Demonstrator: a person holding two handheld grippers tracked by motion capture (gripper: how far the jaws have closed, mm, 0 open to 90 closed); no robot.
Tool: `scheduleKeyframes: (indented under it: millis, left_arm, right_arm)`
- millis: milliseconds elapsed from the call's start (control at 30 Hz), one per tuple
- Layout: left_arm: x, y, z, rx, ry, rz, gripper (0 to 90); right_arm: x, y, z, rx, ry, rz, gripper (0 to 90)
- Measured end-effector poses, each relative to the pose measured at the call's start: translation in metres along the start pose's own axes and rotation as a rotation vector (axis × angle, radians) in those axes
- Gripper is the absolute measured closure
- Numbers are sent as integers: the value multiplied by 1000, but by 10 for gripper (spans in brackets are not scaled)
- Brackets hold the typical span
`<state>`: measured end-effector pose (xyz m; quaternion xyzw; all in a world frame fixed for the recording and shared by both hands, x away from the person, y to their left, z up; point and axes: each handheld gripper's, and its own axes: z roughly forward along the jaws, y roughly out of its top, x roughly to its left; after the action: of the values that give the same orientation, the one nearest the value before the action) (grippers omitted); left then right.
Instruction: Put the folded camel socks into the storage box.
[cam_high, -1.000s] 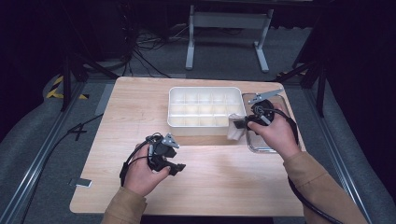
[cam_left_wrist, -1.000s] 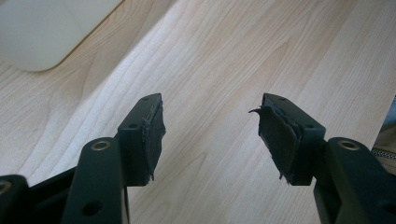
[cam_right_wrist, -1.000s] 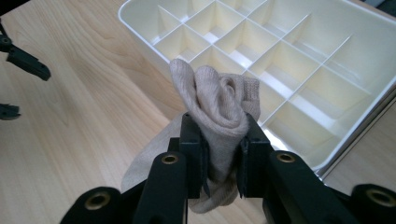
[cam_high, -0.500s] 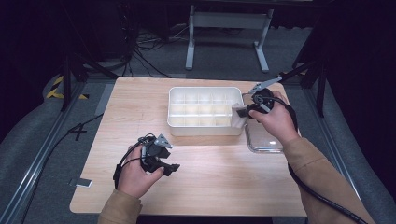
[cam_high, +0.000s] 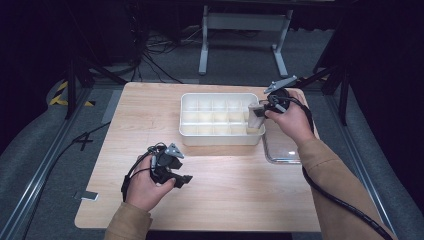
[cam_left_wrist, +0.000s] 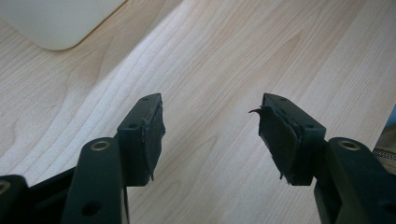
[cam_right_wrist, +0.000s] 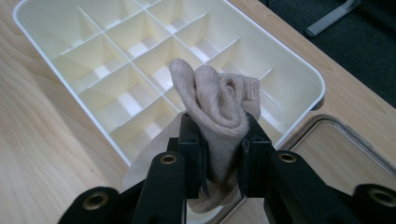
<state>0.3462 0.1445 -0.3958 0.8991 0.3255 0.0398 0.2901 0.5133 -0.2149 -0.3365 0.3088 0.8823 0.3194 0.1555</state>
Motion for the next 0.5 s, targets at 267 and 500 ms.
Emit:
scheduleKeyframes:
  millis: [267,500]
  left_arm:
    - [1,1,1,7,-2,4,409]
    - [1,1,2,5,1,6,409]
  right_arm:
    - [2,0,18,47,-45,-64,747]
    - [9,-3,33,83,-80,-152,745]
